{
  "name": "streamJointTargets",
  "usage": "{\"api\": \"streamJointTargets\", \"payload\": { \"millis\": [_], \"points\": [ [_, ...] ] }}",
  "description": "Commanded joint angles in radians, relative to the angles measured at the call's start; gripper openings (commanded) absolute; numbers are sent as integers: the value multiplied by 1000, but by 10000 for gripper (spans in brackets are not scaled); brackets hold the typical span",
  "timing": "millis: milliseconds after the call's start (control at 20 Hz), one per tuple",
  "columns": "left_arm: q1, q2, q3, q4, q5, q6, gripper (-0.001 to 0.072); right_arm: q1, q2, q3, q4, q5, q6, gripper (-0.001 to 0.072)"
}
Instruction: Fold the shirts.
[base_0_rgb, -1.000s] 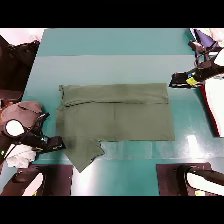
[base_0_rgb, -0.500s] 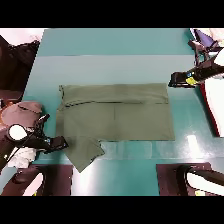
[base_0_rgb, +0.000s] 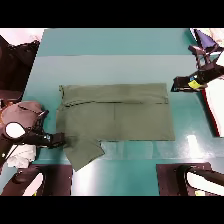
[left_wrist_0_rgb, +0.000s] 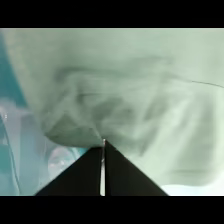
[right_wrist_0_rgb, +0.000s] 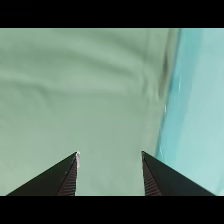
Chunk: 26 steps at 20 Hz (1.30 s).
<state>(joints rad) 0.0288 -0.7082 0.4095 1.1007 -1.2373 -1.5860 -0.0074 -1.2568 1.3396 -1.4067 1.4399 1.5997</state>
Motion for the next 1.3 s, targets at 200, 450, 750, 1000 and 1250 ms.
{"api": "streamJointTargets", "payload": {
  "millis": [200, 450, 750, 1000, 1250],
  "points": [
    [0, 1, 222, -17, -44, 50, 25, -172, 169, -471, 2, 34, -31, 452],
    [0, 1, 230, -17, -31, 50, 25, -190, 229, -710, 4, -84, -58, 452],
    [0, 1, 230, -17, -31, 50, 26, -187, 230, -780, 161, -174, -83, 447],
    [0, 1, 230, -17, -32, 50, 25, -188, 231, -780, 182, -175, -122, 20],
    [0, 1, 264, -80, -89, 77, 25, -188, 360, -673, 177, -86, -123, 15]
  ]
}}
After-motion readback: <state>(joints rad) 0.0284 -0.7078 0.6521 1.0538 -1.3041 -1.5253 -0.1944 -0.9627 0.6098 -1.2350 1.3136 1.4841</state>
